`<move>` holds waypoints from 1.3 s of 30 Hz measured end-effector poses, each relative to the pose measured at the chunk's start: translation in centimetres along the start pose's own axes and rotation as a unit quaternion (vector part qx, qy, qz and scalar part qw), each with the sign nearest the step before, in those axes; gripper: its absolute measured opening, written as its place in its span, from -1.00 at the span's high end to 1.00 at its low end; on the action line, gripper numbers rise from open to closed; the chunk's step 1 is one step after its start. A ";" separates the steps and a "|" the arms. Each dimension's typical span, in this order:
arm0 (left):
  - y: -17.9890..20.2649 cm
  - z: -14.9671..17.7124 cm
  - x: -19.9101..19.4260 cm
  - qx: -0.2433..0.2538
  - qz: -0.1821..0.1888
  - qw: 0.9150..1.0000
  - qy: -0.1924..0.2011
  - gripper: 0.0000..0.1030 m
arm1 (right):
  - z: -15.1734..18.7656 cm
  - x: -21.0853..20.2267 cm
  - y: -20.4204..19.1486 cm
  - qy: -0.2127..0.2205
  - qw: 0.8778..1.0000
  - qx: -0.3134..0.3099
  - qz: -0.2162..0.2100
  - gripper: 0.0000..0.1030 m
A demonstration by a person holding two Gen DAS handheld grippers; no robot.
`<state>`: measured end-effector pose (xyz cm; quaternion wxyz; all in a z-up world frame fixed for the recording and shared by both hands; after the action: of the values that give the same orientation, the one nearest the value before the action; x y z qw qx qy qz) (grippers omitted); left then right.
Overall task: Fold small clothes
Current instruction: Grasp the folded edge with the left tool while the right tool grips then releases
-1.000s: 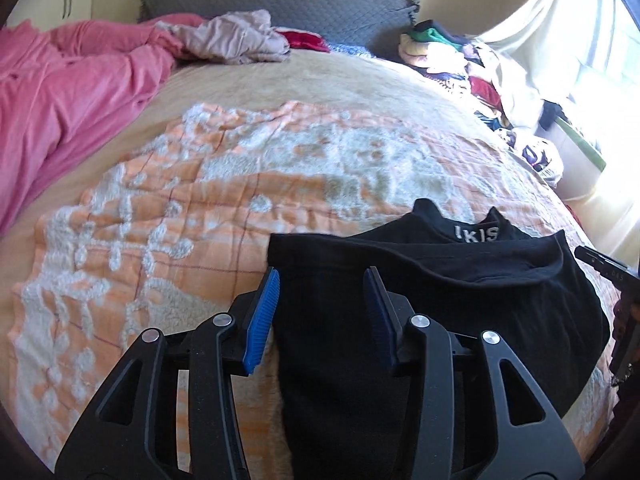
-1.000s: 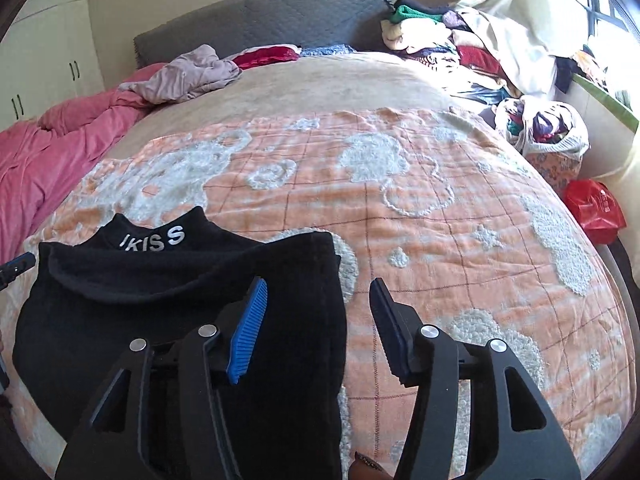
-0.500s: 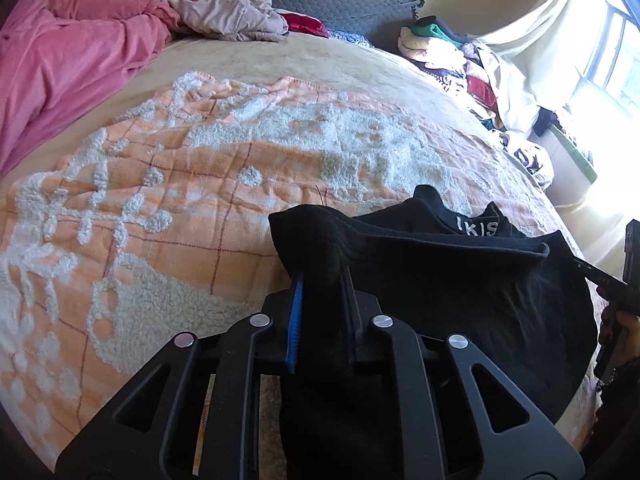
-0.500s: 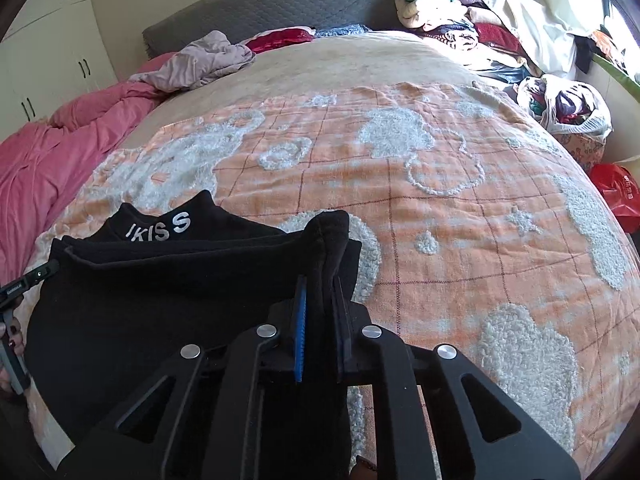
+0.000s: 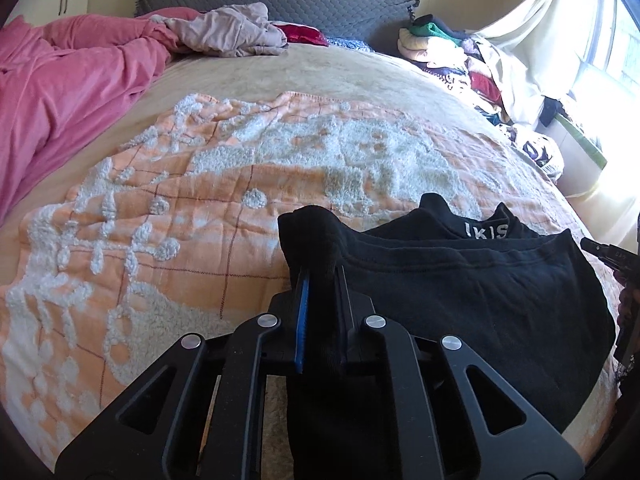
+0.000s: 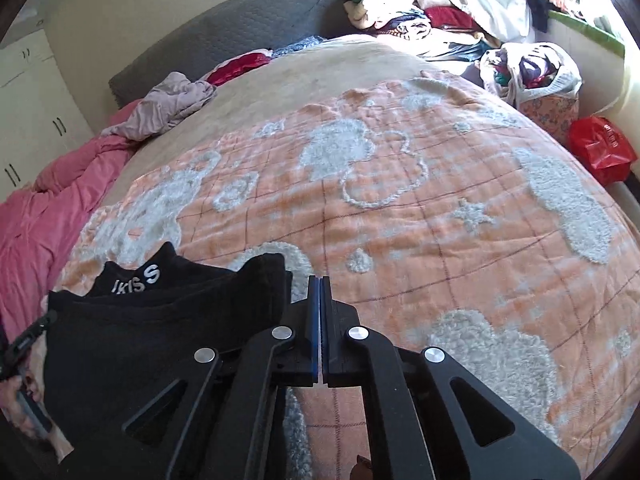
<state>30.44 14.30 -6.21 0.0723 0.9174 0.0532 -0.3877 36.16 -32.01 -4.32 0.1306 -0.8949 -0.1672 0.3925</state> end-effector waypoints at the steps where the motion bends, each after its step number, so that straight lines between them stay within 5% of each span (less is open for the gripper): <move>1: 0.0 0.0 0.0 -0.002 0.003 1.000 0.000 0.86 | 0.0 0.1 -0.5 -0.003 1.000 -0.007 -0.007 0.59; 3: 0.0 -0.1 -0.1 -0.007 0.010 1.000 -0.001 0.82 | 0.3 0.4 -1.8 -0.010 1.000 -0.022 -0.020 0.07; 4: 0.0 0.0 -0.1 -0.010 0.014 1.000 -0.004 0.82 | 0.4 0.7 -2.4 -0.014 0.999 -0.033 -0.018 0.06; 7: -0.3 0.3 0.3 -0.019 0.019 1.000 -0.010 0.82 | 0.9 1.7 -3.8 -0.030 0.997 -0.068 -0.007 0.11; 9: -0.2 0.4 0.5 -0.015 0.016 1.000 -0.010 0.84 | 1.4 2.3 -4.1 -0.040 0.995 -0.086 0.001 0.81; 12: 0.2 0.2 0.0 -0.006 0.011 1.000 0.001 0.91 | 1.2 2.1 -4.2 -0.028 0.995 -0.092 0.006 0.84; 18: 0.3 -1.5 -2.2 -0.003 0.017 0.999 0.043 0.92 | -1.5 -0.7 -3.4 0.038 0.997 -0.064 0.003 0.85; 32: 0.0 0.7 0.9 0.030 -0.050 0.998 0.001 0.85 | 1.0 2.3 -2.6 -0.018 0.991 -0.098 0.092 0.77; 39: 0.0 1.1 0.5 0.033 -0.059 0.998 -0.008 0.77 | 1.2 0.6 -2.4 -0.006 0.992 -0.078 0.104 0.28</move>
<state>29.99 14.17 -7.38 0.0198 0.9115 0.0940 -0.3999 35.19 -29.43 -4.65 0.0179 -0.9124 -0.1046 0.3954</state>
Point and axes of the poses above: each gripper's, at about its wrist camera, not at the fingertips, and x roughly the way its jaws point, y to its right, z to its underside, the point moved 8 cm from there along x, roughly the way its jaws point, and after that the axes turned 7 degrees about -z, right-handed, at the moved point
